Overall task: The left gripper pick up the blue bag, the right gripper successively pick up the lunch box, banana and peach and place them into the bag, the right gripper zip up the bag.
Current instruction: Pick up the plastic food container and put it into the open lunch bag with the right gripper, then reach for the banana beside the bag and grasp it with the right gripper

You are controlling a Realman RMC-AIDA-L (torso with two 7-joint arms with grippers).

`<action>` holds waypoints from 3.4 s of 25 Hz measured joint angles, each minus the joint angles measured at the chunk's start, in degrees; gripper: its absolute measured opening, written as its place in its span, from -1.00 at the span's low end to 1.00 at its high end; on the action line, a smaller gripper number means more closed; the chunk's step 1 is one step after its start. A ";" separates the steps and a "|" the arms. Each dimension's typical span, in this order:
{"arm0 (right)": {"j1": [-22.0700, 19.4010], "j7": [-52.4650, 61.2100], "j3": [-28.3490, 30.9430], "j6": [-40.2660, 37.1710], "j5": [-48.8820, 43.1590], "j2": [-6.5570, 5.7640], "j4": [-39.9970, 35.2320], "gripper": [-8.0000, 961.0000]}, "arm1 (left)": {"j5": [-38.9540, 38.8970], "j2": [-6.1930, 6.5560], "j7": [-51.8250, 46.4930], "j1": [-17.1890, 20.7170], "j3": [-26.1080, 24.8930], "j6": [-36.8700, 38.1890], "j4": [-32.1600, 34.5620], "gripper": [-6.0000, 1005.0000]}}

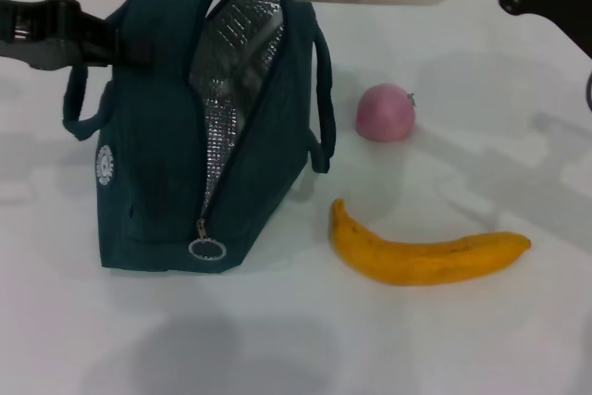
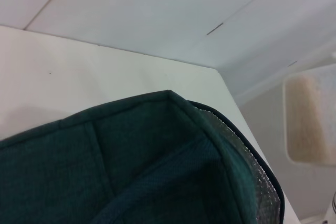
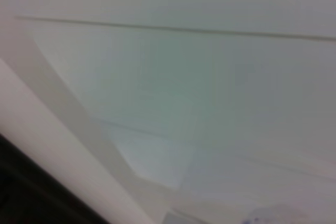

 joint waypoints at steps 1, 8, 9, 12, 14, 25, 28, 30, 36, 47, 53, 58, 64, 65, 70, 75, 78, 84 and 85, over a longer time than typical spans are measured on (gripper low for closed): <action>0.54 -0.01 -0.21 0.00 -0.01 0.00 0.26 -0.67 | 0.07 -0.16 -0.01 -0.12 0.01 -0.03 -0.01 -0.92; 3.16 -0.21 -3.11 1.47 -0.20 0.00 2.33 -0.65 | 0.23 -1.63 0.46 -1.34 0.09 -0.15 -0.94 -0.92; 3.19 -0.30 -3.38 1.81 -0.19 -0.01 2.44 -0.65 | 0.25 -1.72 0.66 -1.60 0.10 -0.19 -1.53 -0.91; 3.08 -0.87 -4.76 3.72 -0.24 0.00 2.66 -0.64 | 0.14 -1.76 1.00 -1.75 0.11 -0.21 -2.34 -0.92; 2.78 -1.28 -5.96 5.65 -0.28 -0.01 2.57 -0.64 | 0.10 -1.75 1.23 -1.58 0.10 -0.22 -2.34 -0.92; 0.85 -1.62 -9.38 10.98 -1.08 0.00 2.14 -0.61 | 0.00 -1.72 2.12 -1.17 0.06 -0.22 -2.73 -0.92; 1.36 -1.61 -10.08 12.33 -1.98 0.00 2.06 -0.60 | -0.07 -1.72 2.40 -1.34 0.07 -0.22 -3.35 -0.92; 1.86 -1.61 -10.16 13.17 -2.89 -0.01 2.05 -0.60 | -0.12 -1.88 2.75 -1.54 0.08 -0.22 -3.86 -0.92; 4.42 -1.59 -12.22 15.08 -4.03 0.00 2.29 -0.58 | -0.13 -2.49 3.18 -1.74 0.10 -0.30 -4.33 -0.92; 6.79 -1.00 -14.93 18.10 -4.65 0.00 1.97 -0.56 | -2.20 -4.07 3.29 -1.90 1.65 -0.25 -6.13 -0.92; 6.65 -1.20 -16.21 19.16 -4.56 0.00 0.14 -0.54 | -2.55 -4.04 3.34 -2.00 2.30 -0.36 -6.57 -0.92; 5.68 -1.47 -15.91 18.84 -4.25 0.00 -0.50 -0.53 | -2.57 -3.69 3.67 -1.76 1.98 -0.83 -6.57 -0.92; 1.00 -1.45 -15.58 18.35 -3.57 -0.01 -6.82 -0.43 | -2.32 -2.97 3.68 -1.31 1.84 -1.76 -6.58 -0.92; -0.18 -1.45 -15.57 18.30 -3.39 -0.02 -8.31 -0.33 | -2.30 -2.85 3.68 -1.24 1.81 -1.93 -6.58 -0.92; -6.92 -3.01 -15.35 18.22 -3.13 -0.90 -16.92 0.05 | -2.40 -2.29 3.68 -0.25 1.64 -3.76 -6.33 -0.92; -12.15 -8.11 -15.28 17.27 -5.83 -3.68 -28.49 0.27 | -2.44 -1.81 3.92 0.79 0.63 -4.29 -6.28 -0.92; -13.82 -8.61 -15.29 16.16 -12.37 -6.11 -38.38 0.30 | -2.42 -1.80 4.15 0.88 0.42 -4.30 -6.35 -0.92; -9.69 -0.32 -14.20 10.46 -35.69 -8.55 -58.24 0.35 | -2.20 -1.71 4.46 0.80 0.39 -4.29 -6.35 -0.92; -8.09 0.97 -13.88 8.50 -39.89 -8.68 -60.57 0.36 | -2.19 -1.72 4.55 0.79 0.38 -4.30 -6.44 -0.92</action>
